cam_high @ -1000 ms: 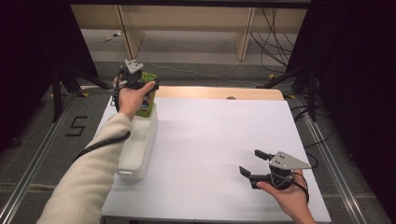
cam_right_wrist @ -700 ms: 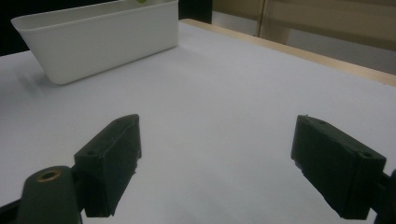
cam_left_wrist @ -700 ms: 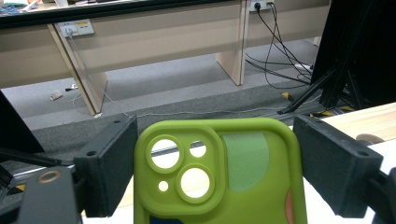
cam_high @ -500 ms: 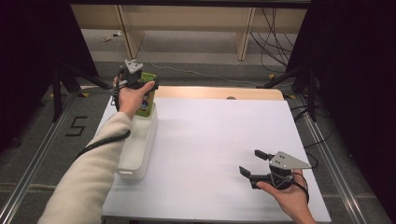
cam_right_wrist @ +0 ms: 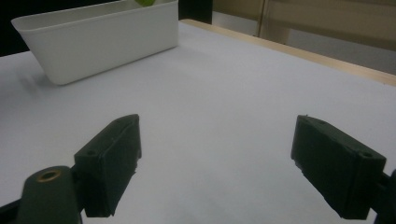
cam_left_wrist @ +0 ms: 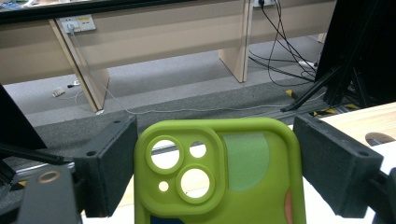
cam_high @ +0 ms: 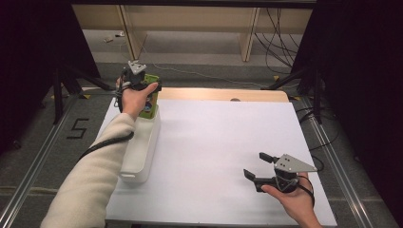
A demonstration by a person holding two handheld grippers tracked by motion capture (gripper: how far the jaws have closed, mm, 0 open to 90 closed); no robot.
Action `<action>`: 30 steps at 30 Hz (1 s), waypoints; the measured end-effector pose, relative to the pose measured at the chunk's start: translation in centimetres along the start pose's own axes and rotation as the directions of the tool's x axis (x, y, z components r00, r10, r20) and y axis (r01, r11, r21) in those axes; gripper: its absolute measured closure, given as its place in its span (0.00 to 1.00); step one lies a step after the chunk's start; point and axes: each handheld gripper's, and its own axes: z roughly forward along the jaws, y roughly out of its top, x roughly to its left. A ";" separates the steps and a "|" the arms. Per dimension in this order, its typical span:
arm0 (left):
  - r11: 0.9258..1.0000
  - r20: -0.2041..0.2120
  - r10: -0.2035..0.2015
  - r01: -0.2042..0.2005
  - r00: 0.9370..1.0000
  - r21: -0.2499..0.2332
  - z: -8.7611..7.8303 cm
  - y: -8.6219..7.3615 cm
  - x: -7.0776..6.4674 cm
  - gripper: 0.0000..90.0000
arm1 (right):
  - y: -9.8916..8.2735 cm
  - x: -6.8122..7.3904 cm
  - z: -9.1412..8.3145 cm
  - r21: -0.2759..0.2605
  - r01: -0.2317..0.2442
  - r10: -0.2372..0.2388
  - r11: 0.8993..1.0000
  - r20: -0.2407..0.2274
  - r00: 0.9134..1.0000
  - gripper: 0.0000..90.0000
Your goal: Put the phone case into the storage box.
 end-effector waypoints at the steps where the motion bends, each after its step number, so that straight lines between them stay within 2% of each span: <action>1: 1.000 0.000 0.002 -0.002 1.000 0.001 0.0 0.0 0.0 0.18 | 0.0 0.0 0.0 0.000 0.001 -0.001 1.000 0.000 1.000 0.19; 30: 1.000 0.002 -0.004 0.004 1.000 0.017 0.6 -0.9 0.5 0.18 | 0.0 0.0 0.0 0.000 0.001 -0.001 1.000 -0.002 1.000 0.19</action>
